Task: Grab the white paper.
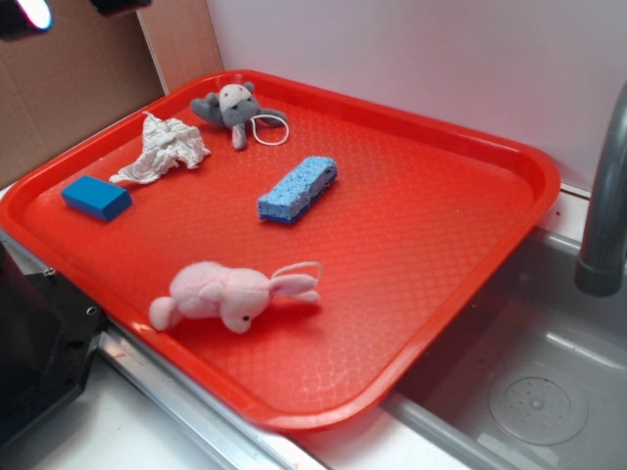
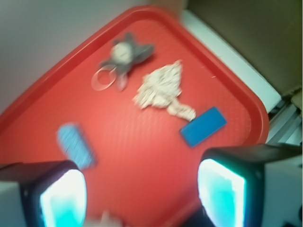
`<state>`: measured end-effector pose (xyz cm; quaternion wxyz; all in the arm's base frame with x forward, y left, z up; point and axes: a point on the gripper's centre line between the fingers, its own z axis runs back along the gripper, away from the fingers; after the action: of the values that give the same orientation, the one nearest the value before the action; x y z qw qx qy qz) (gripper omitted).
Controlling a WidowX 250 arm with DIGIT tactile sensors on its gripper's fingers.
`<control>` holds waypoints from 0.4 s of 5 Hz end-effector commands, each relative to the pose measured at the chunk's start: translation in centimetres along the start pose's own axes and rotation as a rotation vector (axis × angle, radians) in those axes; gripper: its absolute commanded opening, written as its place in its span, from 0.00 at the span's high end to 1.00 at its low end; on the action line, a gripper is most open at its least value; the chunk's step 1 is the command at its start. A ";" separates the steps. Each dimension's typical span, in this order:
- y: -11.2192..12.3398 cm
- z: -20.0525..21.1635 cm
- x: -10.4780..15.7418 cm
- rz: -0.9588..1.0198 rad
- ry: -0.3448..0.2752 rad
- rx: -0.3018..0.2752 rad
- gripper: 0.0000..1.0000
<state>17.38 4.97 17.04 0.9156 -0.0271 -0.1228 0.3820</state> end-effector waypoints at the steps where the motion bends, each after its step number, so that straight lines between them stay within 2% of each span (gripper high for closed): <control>1: 1.9 -4.3 3.7 0.141 -0.097 -0.025 0.00; 2: 2.8 -7.0 4.4 0.191 -0.116 0.020 0.00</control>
<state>20.26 9.58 9.75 0.8703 -0.0079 -0.1511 0.4686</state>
